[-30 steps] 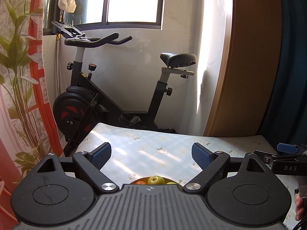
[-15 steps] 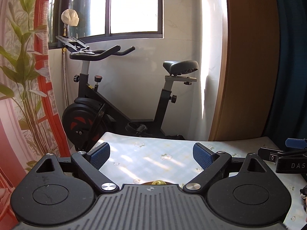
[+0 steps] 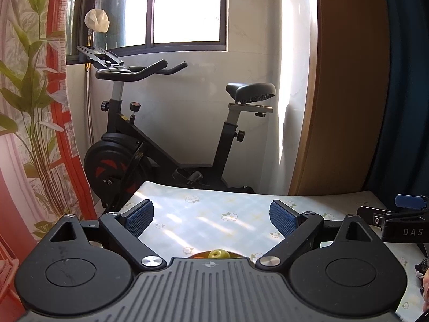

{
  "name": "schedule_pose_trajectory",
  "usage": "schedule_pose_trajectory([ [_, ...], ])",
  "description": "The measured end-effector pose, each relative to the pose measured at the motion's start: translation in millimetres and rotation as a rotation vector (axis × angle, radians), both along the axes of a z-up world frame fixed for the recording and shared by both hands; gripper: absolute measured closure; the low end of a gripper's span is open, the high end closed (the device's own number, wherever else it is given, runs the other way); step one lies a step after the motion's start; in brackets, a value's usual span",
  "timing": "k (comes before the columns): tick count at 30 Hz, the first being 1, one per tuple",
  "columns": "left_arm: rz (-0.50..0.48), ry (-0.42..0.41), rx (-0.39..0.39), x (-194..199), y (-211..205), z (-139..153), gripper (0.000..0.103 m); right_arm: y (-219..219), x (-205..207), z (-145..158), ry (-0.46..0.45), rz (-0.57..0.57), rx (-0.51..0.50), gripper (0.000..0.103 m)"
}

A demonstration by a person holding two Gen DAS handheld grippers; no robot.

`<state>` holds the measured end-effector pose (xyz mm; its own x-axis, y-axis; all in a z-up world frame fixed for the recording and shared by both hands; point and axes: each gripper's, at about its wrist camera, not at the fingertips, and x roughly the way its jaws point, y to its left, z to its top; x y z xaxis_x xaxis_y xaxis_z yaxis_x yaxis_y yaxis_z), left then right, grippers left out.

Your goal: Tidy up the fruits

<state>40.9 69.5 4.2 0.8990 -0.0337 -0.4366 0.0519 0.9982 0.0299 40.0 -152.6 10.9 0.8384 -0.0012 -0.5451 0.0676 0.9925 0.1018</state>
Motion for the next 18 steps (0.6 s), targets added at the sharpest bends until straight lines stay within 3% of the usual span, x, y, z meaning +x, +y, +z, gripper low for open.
schedule_pose_trajectory([
  [18,0.006,-0.001,0.015,-1.5,-3.7,2.4,0.008,0.8,1.3,-2.0,0.000,0.006,0.001,0.000],
])
